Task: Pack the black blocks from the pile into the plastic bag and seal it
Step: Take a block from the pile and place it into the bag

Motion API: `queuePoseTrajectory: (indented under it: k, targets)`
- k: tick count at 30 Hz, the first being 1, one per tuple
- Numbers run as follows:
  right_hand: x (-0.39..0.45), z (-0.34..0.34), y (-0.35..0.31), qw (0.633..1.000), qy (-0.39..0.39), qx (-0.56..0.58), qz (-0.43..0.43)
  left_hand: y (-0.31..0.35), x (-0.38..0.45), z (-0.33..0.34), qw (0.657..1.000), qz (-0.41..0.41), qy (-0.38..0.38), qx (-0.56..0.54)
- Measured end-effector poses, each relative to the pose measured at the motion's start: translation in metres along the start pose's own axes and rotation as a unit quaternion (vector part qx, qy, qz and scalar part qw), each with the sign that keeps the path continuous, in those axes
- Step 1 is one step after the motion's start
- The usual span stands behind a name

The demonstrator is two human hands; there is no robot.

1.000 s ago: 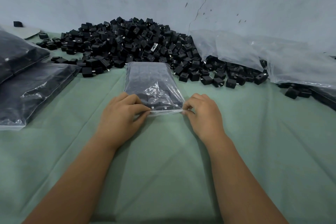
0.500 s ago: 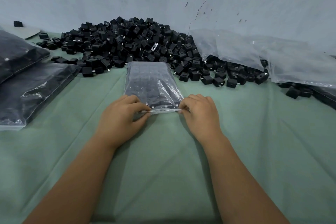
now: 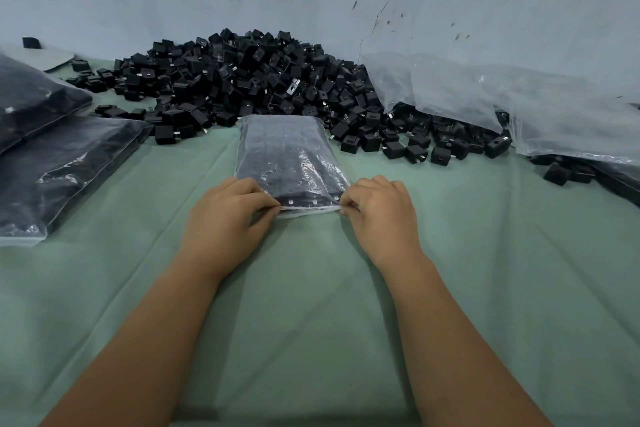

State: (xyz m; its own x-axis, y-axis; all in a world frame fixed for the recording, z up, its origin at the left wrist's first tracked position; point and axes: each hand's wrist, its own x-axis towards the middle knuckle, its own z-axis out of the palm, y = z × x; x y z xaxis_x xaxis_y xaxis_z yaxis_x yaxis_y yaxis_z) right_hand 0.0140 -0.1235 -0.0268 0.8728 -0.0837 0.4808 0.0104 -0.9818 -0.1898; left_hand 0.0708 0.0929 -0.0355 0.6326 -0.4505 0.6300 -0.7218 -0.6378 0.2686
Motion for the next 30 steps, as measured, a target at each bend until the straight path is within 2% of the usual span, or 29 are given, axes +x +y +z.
queuePoseTrajectory:
  k: [5, 11, 19, 22, 25, 30]
  targets:
    - [-0.001, 0.002, -0.006, 0.999, 0.005, -0.021, -0.038, 0.000, 0.001, 0.001, 1.000, 0.003, -0.011, -0.005]
    - [0.002, 0.002, -0.007, 0.999, 0.019, -0.023, -0.044, -0.002, 0.001, 0.002, 1.000, 0.007, -0.011, -0.006]
    - [0.002, 0.010, -0.018, 0.992, 0.050, -0.087, -0.078, 0.000, 0.000, 0.001, 1.000, -0.004, -0.022, -0.007]
    - [0.006, 0.009, -0.015, 0.994, 0.058, -0.080, -0.055, 0.003, 0.000, -0.002, 1.000, -0.021, -0.015, -0.015]
    - [0.008, 0.006, -0.006, 0.995, 0.054, -0.081, 0.015, 0.002, -0.001, -0.007, 1.000, -0.021, -0.001, -0.015]
    - [0.009, 0.008, 0.010, 0.987, 0.065, -0.067, 0.132, 0.006, -0.002, -0.011, 0.997, 0.006, -0.062, -0.038]
